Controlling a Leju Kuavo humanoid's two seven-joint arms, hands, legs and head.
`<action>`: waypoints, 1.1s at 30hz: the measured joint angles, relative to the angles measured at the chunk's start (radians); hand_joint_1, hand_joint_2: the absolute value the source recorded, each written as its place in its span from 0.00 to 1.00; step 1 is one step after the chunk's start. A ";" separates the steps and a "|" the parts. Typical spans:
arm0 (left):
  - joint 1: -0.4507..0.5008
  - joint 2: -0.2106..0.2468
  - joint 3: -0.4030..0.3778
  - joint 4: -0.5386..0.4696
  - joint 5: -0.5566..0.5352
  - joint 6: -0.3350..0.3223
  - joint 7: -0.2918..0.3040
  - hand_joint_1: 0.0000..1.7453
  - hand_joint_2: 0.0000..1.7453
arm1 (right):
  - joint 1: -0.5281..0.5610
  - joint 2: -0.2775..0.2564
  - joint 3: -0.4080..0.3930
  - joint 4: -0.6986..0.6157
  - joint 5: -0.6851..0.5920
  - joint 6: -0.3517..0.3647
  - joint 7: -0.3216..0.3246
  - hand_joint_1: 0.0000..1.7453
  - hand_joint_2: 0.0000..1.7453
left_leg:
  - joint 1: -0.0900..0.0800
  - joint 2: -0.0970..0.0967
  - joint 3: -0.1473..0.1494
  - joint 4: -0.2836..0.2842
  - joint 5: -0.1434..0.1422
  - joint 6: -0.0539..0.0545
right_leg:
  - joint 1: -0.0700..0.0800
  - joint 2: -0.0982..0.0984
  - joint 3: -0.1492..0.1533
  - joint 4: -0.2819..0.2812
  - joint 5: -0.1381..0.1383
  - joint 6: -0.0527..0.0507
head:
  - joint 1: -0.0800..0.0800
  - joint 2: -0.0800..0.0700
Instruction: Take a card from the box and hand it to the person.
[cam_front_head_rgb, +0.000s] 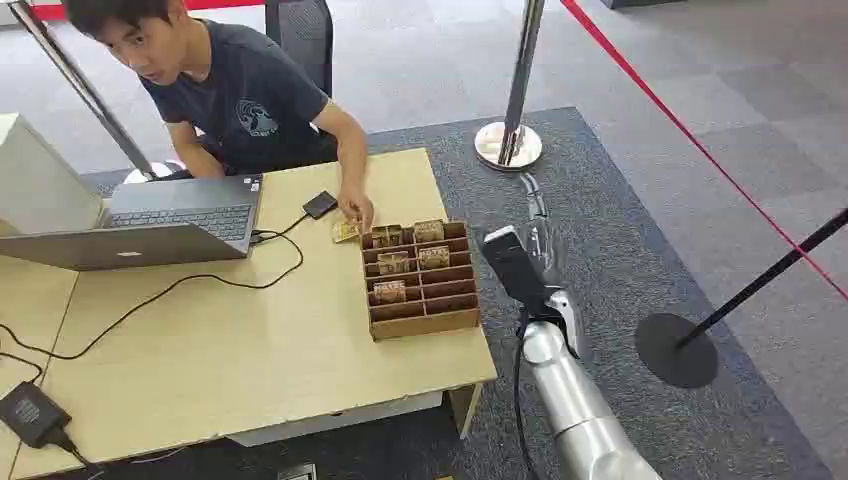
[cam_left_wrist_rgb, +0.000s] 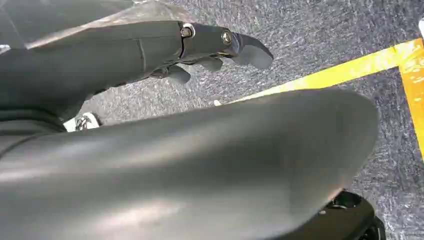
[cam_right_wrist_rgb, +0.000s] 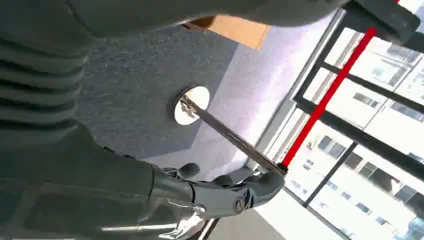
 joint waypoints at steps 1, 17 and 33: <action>0.000 0.000 0.000 0.000 0.000 0.000 -0.001 0.00 0.00 | -0.008 -0.002 0.010 0.006 0.003 0.000 0.000 0.00 1.00 | 0.000 0.000 0.000 0.000 0.000 0.000 | 0.000 0.000 0.000 0.000 0.000 0.000 | 0.000 0.000; 0.000 0.004 0.000 0.000 -0.010 -0.002 -0.008 0.00 0.00 | -0.075 -0.041 0.171 0.017 0.195 -0.059 0.080 0.00 1.00 | 0.000 0.000 0.000 0.000 0.000 0.000 | 0.000 0.000 -0.001 0.000 0.000 0.000 | 0.000 0.000; 0.000 0.006 0.000 0.000 -0.021 -0.007 -0.008 0.00 0.00 | -0.092 -0.091 0.289 0.004 0.441 -0.050 0.272 0.00 1.00 | 0.000 0.000 -0.001 0.000 0.001 0.000 | 0.000 0.000 -0.001 0.000 0.001 0.000 | 0.000 0.000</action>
